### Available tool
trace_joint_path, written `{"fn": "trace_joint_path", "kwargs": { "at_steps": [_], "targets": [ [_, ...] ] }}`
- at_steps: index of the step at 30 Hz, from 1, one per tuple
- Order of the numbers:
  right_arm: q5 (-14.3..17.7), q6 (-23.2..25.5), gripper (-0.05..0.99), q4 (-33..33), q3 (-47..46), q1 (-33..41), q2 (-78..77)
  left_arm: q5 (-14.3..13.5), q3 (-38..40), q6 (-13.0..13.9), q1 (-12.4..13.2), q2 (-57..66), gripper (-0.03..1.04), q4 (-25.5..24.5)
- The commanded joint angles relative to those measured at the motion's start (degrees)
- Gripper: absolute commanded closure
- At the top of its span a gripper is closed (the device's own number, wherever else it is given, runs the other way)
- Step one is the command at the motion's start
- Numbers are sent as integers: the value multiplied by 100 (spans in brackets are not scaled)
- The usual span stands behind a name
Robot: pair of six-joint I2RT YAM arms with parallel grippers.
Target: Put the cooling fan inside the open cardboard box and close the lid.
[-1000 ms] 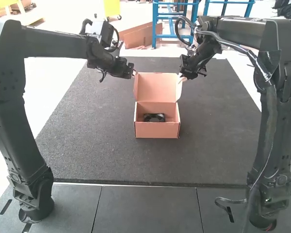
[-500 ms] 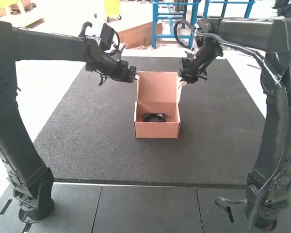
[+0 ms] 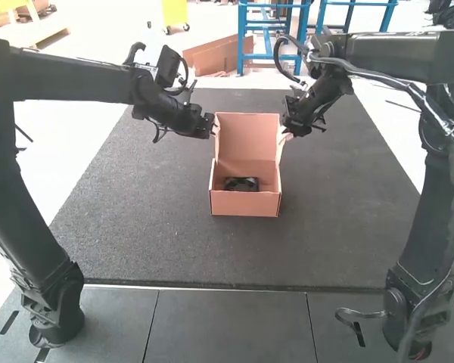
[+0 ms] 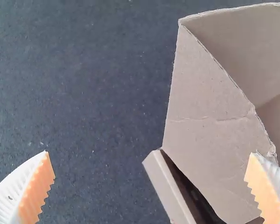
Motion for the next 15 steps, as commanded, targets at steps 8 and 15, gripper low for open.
{"fn": "trace_joint_path", "kwargs": {
  "at_steps": [8, 15],
  "targets": [
    [-280, 53, 94, 41, -338, 183, -340, 91, -251, -58, -47, -366, 4, 51],
    [-280, 53, 94, 68, -593, 271, -410, 117, -444, -58, -47, -489, 4, 78]
  ]
}}
